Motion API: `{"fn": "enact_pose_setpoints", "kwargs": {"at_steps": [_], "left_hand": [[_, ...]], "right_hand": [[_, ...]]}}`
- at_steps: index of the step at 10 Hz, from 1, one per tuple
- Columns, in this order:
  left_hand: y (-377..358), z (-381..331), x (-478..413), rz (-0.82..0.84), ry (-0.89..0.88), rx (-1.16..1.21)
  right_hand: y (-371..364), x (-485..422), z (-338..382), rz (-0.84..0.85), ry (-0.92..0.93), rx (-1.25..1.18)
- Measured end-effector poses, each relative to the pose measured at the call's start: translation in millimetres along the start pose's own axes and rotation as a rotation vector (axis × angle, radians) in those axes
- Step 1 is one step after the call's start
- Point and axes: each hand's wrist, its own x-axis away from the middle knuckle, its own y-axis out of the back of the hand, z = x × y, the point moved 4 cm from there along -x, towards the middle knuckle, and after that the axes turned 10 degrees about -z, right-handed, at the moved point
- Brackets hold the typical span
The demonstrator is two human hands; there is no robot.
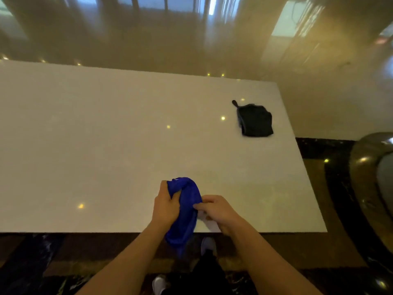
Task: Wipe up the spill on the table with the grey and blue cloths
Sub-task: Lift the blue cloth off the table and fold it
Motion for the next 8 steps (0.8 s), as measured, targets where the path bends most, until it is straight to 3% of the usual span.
{"fn": "enact_pose_setpoints", "kwargs": {"at_steps": [2, 3, 5, 7, 8], "left_hand": [[-127, -92, -24, 0.135, 0.132, 0.317], [-178, -136, -44, 0.12, 0.114, 0.273], [-222, -154, -87, 0.199, -0.21, -0.235], [-253, -131, -91, 0.277, -0.061, -0.422], [-237, -145, -105, 0.25, -0.061, -0.536]], "right_hand": [[124, -34, 1, 0.084, -0.106, -0.672], [180, -60, 2, 0.043, -0.072, -0.6], [280, -122, 3, -0.303, -0.045, -0.279], [319, -164, -2, -0.477, 0.002, 0.136], [334, -160, 13, -0.535, 0.03, 0.171]]}}
